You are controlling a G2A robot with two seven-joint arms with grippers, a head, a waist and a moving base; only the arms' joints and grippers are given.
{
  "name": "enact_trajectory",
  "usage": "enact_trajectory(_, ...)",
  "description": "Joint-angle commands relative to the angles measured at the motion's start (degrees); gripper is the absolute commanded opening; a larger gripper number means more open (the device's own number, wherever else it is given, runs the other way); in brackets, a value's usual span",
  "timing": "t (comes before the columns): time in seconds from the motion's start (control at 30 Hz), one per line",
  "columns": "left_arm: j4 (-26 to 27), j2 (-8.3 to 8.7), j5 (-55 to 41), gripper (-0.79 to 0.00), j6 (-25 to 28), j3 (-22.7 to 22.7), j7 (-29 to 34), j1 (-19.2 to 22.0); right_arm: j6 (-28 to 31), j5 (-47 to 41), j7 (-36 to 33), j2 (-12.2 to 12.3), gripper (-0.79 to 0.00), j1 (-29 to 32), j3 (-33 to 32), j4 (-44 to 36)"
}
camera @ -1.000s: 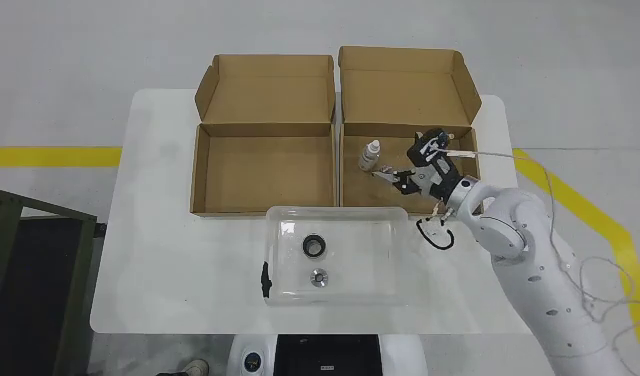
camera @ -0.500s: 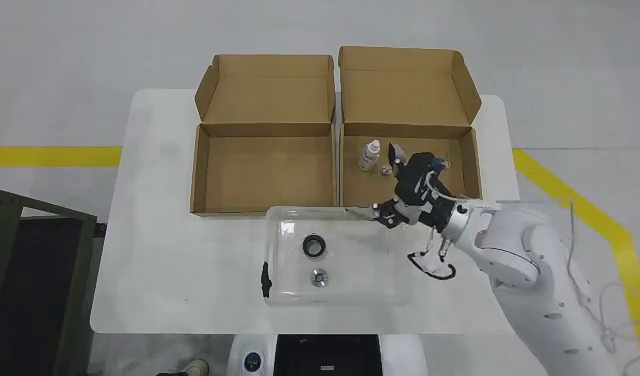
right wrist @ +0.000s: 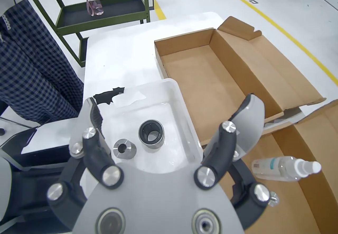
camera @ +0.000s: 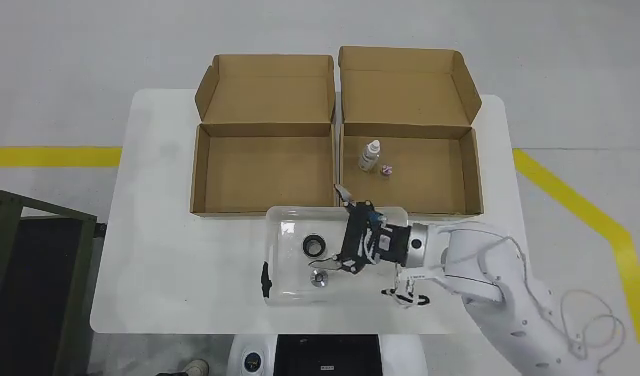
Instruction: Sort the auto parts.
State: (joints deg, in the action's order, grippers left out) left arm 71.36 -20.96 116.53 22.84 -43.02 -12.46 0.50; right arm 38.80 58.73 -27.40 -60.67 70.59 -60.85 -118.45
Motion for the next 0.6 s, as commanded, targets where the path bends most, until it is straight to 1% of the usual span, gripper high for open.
enact_trajectory(0.0,0.0,0.00,0.0,0.000,0.0,0.0,0.0,0.0,1.1,2.3,-0.1,-0.1,0.000,-0.3,1.5,0.1)
enact_trajectory(0.2,0.0,0.00,0.0,0.000,0.0,0.0,0.0,0.0,1.5,5.0,-0.8,-0.5,0.000,-0.5,5.2,1.7)
enact_trajectory(0.27,0.0,0.00,0.0,0.000,0.0,0.0,0.0,0.0,1.7,5.8,-0.6,-0.6,-0.012,-0.6,6.1,2.2)
enact_trajectory(0.4,0.0,0.00,0.0,0.000,0.0,0.0,0.0,0.0,1.5,6.7,0.0,-0.8,-0.052,-0.8,7.4,3.6)
enact_trajectory(0.43,0.0,0.00,0.0,0.000,0.0,0.0,0.0,0.0,1.4,7.0,-0.2,-0.8,-0.074,-0.9,7.7,4.2)
enact_trajectory(0.5,0.0,0.00,0.0,0.000,0.0,0.0,0.0,0.0,1.0,7.6,-0.4,-0.9,-0.086,-1.3,8.1,5.0)
enact_trajectory(0.57,0.0,0.00,0.0,0.000,0.0,0.0,0.0,0.0,0.7,8.1,-0.7,-1.0,-0.126,-1.6,8.5,5.9)
